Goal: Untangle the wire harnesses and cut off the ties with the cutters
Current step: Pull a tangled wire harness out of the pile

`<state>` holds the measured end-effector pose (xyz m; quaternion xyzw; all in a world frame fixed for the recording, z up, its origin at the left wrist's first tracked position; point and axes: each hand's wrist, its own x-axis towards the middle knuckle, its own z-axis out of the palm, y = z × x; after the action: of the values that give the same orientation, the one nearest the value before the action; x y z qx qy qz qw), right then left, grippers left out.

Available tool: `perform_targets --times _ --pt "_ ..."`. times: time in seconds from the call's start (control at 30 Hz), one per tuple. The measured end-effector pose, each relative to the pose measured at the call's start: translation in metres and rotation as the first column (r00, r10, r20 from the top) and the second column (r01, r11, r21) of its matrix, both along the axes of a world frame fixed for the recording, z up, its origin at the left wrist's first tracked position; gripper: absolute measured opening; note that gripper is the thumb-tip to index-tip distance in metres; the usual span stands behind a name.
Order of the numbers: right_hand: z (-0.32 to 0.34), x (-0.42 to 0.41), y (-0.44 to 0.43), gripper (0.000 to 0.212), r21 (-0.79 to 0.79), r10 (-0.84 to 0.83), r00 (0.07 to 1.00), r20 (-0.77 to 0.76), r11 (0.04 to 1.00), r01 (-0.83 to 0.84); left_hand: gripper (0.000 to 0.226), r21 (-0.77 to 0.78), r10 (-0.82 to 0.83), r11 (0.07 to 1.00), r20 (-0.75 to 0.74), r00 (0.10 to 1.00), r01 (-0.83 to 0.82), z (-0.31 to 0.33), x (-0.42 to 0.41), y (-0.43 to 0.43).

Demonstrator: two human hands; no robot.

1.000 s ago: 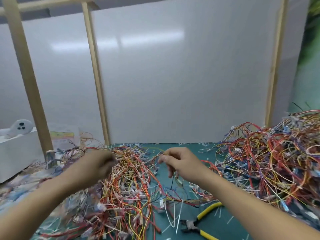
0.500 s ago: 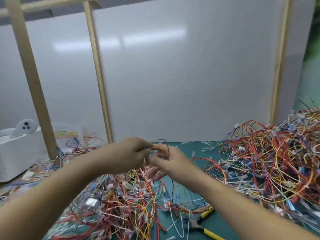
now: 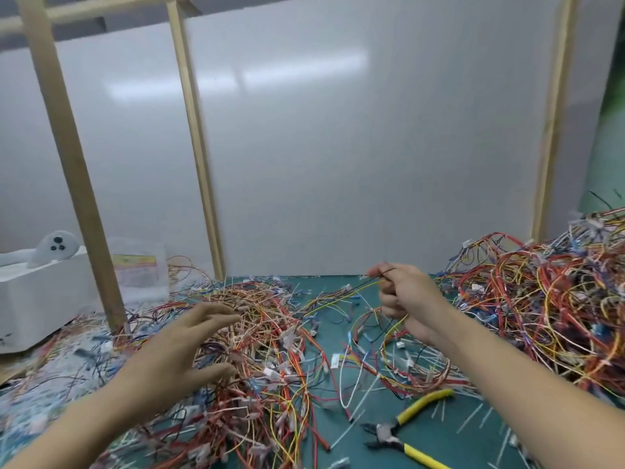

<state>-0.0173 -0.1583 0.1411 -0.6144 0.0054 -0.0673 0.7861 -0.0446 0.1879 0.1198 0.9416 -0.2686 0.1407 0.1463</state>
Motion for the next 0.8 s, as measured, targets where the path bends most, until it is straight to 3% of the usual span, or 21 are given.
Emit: perform_targets --times 0.1,0.2,0.27,0.3,0.37,0.5,0.57,0.6,0.7,0.8 --pt "-0.007 0.005 -0.005 0.028 -0.068 -0.022 1.0 -0.014 0.997 0.021 0.049 0.125 0.06 0.99 0.098 0.993 -0.072 -0.009 0.001 0.002" --pt "-0.014 0.004 -0.008 0.022 -0.396 0.011 0.999 -0.031 0.918 -0.022 0.033 0.118 0.019 0.992 0.107 0.994 -0.032 -0.014 0.003 -0.002" --pt "-0.011 -0.002 -0.01 0.019 -0.65 0.143 0.983 -0.115 0.738 -0.184 0.012 0.053 0.001 0.999 0.12 0.993 -0.008 -0.014 0.005 -0.006" --pt "-0.01 -0.005 -0.009 0.031 -0.72 0.231 0.956 -0.181 0.631 -0.289 0.002 0.031 -0.01 1.0 0.129 0.992 0.006 -0.013 0.007 -0.007" --pt "-0.006 -0.012 -0.002 0.055 -0.848 0.316 0.927 -0.204 0.417 -0.329 0.011 0.004 -0.032 0.999 0.152 0.988 0.032 -0.013 0.011 -0.012" --pt "-0.01 -0.021 0.036 0.07 -0.99 0.398 0.916 0.047 0.139 -0.01 0.015 0.009 -0.066 0.998 0.188 0.98 0.066 -0.012 0.017 -0.028" --pt "-0.019 -0.024 0.055 0.066 -0.962 0.439 0.878 0.19 -0.095 0.255 0.012 -0.016 -0.07 0.997 0.227 0.971 0.076 -0.009 0.018 -0.037" --pt "-0.022 -0.025 0.06 0.062 -0.919 0.479 0.84 0.257 -0.147 0.365 0.013 -0.033 -0.059 0.997 0.245 0.968 0.069 -0.007 0.02 -0.04" --pt "-0.035 -0.023 0.065 0.055 -0.903 0.516 0.802 0.301 -0.116 0.413 0.014 -0.08 -0.015 0.996 0.252 0.968 0.036 -0.004 0.024 -0.045" --pt "-0.045 -0.02 0.058 0.035 -0.959 0.472 0.84 0.267 0.046 0.278 0.011 -0.18 0.032 0.984 0.206 0.978 0.006 -0.006 0.029 -0.046"
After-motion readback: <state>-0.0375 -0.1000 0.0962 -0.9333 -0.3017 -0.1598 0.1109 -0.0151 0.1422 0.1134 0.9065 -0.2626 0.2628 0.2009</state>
